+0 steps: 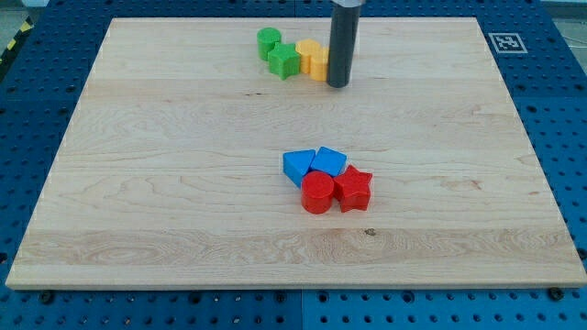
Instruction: Push the yellow heart into the yellow hexagon
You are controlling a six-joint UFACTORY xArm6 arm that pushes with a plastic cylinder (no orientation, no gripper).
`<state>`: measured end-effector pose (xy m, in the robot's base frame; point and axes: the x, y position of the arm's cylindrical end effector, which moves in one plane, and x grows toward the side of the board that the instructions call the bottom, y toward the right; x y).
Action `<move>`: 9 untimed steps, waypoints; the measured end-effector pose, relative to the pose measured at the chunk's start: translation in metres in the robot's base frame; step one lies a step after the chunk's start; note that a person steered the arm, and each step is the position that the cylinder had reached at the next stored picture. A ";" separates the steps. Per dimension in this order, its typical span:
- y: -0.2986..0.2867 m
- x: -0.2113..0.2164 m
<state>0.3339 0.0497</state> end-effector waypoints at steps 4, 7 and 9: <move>0.037 0.008; 0.009 -0.034; -0.008 -0.034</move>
